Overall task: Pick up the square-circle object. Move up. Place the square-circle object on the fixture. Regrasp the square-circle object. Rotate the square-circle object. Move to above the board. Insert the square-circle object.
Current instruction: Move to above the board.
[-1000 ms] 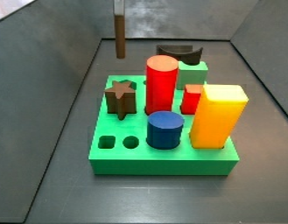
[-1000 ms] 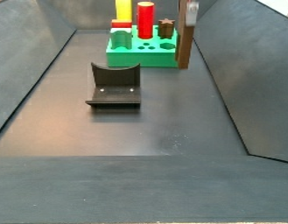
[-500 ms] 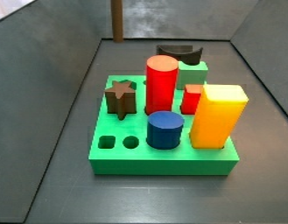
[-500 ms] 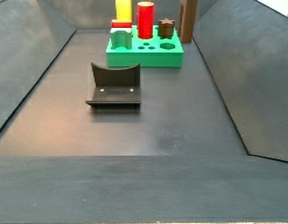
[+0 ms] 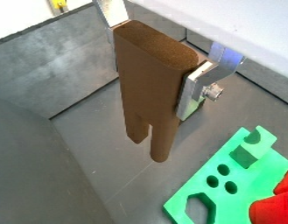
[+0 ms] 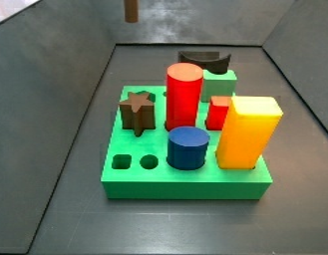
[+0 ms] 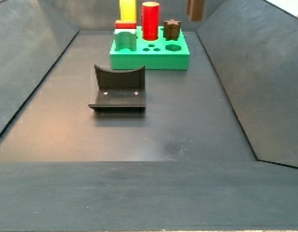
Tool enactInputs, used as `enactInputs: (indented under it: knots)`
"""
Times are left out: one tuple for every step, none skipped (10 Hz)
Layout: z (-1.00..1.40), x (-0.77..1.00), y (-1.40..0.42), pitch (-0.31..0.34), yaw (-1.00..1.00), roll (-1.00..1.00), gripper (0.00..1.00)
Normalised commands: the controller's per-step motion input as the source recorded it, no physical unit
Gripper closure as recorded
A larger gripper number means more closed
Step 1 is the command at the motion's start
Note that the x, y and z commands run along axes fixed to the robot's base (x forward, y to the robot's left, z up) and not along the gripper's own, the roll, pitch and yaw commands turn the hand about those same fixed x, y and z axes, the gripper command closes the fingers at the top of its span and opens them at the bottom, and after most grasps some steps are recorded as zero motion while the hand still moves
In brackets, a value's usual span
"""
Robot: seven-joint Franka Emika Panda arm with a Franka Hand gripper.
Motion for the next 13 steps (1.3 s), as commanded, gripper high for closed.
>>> enactInputs:
  knots:
    - [0.15, 0.34, -1.00, 0.010, 1.00, 0.03, 1.00]
    - [0.15, 0.36, -1.00, 0.017, 1.00, 0.04, 1.00]
    - [0.15, 0.39, -1.00, 0.024, 1.00, 0.04, 1.00]
    - [0.15, 0.39, -1.00, 0.028, 1.00, 0.04, 1.00]
    - [0.15, 0.41, -1.00, 0.036, 1.00, 0.05, 1.00]
    - [0.15, 0.44, -1.00, 0.043, 1.00, 0.05, 1.00]
    - [0.09, 0.34, -0.68, 0.055, 1.00, 0.06, 1.00]
    - [0.06, 0.28, -0.50, 0.062, 1.00, 0.07, 1.00]
    - [0.05, 0.17, -0.26, 0.073, 1.00, 0.07, 1.00]
    - [0.04, 0.11, -0.16, 0.081, 1.00, 0.08, 1.00]
    - [0.03, 0.09, -0.10, 0.094, 1.00, 0.09, 1.00]
    - [0.02, 0.09, -0.08, 0.102, 1.00, 0.09, 1.00]
    - [0.01, 0.09, -0.06, 0.121, 1.00, 0.11, 1.00]
